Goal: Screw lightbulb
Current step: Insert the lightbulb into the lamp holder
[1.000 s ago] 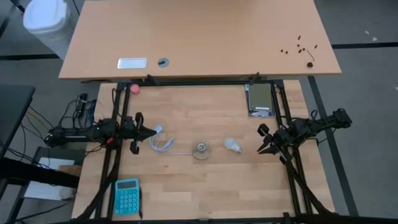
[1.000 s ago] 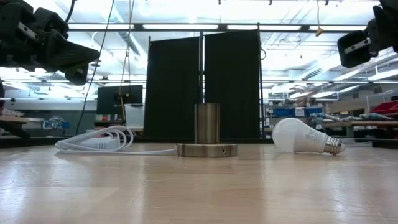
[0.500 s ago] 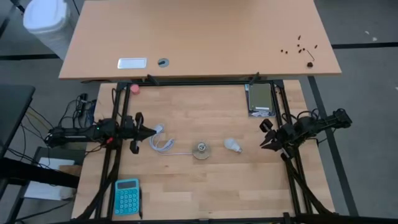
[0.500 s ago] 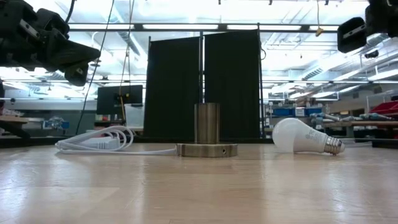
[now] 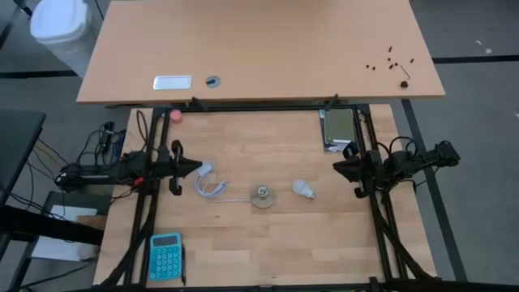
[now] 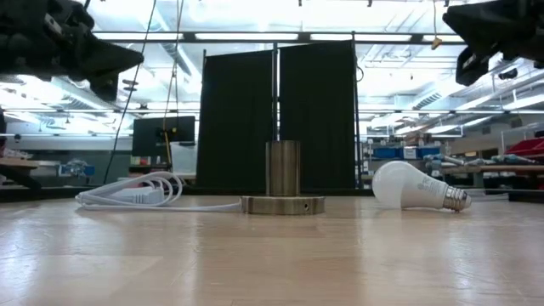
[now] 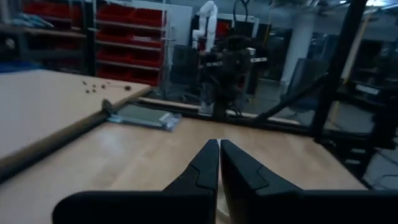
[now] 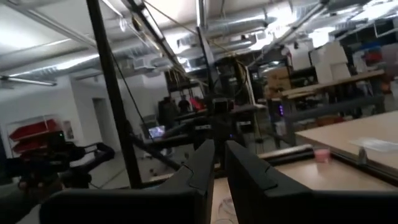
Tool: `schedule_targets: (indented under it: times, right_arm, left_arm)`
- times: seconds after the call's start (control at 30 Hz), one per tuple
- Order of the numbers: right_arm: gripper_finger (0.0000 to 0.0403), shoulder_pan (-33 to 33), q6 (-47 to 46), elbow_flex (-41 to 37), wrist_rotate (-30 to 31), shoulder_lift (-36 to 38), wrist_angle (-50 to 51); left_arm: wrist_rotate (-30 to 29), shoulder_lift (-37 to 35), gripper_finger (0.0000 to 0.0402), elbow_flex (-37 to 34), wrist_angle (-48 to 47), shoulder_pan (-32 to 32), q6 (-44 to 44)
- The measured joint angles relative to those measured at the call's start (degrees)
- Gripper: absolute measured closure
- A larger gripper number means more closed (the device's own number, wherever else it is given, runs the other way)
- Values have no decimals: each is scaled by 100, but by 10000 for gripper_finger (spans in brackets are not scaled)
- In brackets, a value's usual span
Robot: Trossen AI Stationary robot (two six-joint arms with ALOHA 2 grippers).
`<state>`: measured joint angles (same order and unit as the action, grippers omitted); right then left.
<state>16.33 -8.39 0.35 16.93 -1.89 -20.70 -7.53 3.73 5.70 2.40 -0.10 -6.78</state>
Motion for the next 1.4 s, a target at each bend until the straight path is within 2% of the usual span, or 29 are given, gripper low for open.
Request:
schedule_targets:
  times: [0.23,0.43,0.57,0.7,0.8,0.9,1.0,1.13,1.27,1.4]
  right_arm:
    - [351,42,-72,252,-149,-422,-290]
    - [351,122,-111,795,-156,-1324,-281]
    - [351,128,-236,1272,-102,-2044,-266]
    - [351,128,-243,1598,-7,-2661,-240]
    - [351,130,-257,1706,-207,-3050,-416]
    - [351,130,-88,1723,-305,-3341,-605]
    - [351,82,-89,1725,-139,-3564,-757]
    - [351,-61,-714,1725,161,-3765,-882]
    - [351,-150,-1246,1755,256,-3971,-335]
    - [351,-206,-1542,2207,548,-4231,924]
  left_arm:
    - [-225,622,378,689,-91,0,25]
    - [-307,1297,378,1014,-95,0,-121]
    - [-580,1724,378,1108,164,0,-117]
    - [-596,2000,378,1111,518,0,-119]
    - [-595,2162,378,1111,643,0,-119]
    - [-595,2239,378,1111,778,0,-119]
    - [-595,2267,378,1111,862,0,-120]
    - [-597,2295,378,1111,982,0,-136]
    - [-734,2356,378,1111,981,0,-128]
    - [-969,2540,378,1111,1004,0,-113]
